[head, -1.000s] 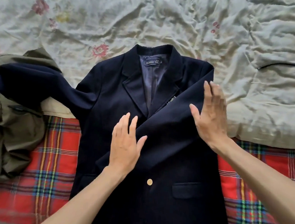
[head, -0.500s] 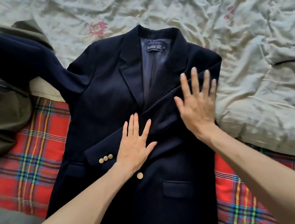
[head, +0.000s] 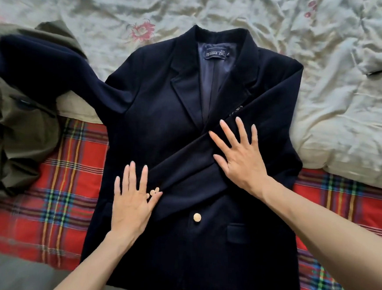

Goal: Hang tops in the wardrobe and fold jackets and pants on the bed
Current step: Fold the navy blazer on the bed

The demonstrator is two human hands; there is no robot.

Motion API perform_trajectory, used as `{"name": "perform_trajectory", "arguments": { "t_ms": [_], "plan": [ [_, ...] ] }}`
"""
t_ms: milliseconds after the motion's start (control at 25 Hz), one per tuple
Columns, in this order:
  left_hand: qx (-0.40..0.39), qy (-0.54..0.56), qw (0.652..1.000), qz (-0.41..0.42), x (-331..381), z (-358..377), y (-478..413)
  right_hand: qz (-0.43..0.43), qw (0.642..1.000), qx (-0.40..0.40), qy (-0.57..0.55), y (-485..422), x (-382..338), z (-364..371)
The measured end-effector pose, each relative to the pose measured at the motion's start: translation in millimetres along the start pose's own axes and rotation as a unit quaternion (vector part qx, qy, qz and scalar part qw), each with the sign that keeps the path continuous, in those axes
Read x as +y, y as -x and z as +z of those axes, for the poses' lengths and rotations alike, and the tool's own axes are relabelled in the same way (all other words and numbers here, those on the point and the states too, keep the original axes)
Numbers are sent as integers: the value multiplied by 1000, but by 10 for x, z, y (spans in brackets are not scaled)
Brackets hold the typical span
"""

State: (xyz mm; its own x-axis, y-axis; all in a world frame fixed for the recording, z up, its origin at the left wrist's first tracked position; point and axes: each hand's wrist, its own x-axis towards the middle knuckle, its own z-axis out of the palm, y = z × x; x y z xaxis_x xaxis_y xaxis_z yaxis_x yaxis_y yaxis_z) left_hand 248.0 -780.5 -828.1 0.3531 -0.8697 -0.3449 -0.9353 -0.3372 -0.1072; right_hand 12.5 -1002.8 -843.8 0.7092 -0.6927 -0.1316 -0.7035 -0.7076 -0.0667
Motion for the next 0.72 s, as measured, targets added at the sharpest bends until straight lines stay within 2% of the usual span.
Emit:
{"name": "perform_trajectory", "arguments": {
  "t_ms": [80, 200, 280, 320, 400, 440, 480, 520, 560, 600, 640, 720],
  "plan": [
    [-36, 12, 999, 11, -101, 88, 6, 28, 999, 9, -44, 28, -260, -50],
    [-66, 53, 995, 55, -121, 50, -44, -37, 998, -24, -41, 148, -700, -22],
    [-58, 187, 979, 56, -286, -112, -50, 7, 996, -43, -72, 139, -886, -13],
    [-43, 289, 956, 35, -386, -280, -67, 46, 993, -44, -96, 128, -964, -37],
    [75, 437, 893, -76, -671, -611, -262, 98, 983, -4, -153, 44, -1201, -163],
    [128, 496, 844, -157, -848, -769, -504, 96, 979, 32, -176, -91, -1338, -238],
    [143, 574, 767, -249, -1022, -898, -778, 80, 975, 64, -200, -285, -1479, -294],
    [130, 659, 674, -308, -1200, -998, -1061, 56, 971, 83, -217, -548, -1627, -357],
    [112, 733, 582, -333, -1304, -1093, -1328, 46, 968, 92, -229, -823, -1741, -401],
    [83, 784, 514, -339, -1383, -1173, -1578, 55, 962, 104, -246, -1142, -1836, -463],
    [55, 806, 483, -337, -1445, -1211, -1803, 76, 955, 117, -260, -1505, -1909, -513],
    [13, 820, 472, -325, -1472, -1212, -2108, 97, 961, 107, -238, -2127, -1943, -615]
  ]
}}
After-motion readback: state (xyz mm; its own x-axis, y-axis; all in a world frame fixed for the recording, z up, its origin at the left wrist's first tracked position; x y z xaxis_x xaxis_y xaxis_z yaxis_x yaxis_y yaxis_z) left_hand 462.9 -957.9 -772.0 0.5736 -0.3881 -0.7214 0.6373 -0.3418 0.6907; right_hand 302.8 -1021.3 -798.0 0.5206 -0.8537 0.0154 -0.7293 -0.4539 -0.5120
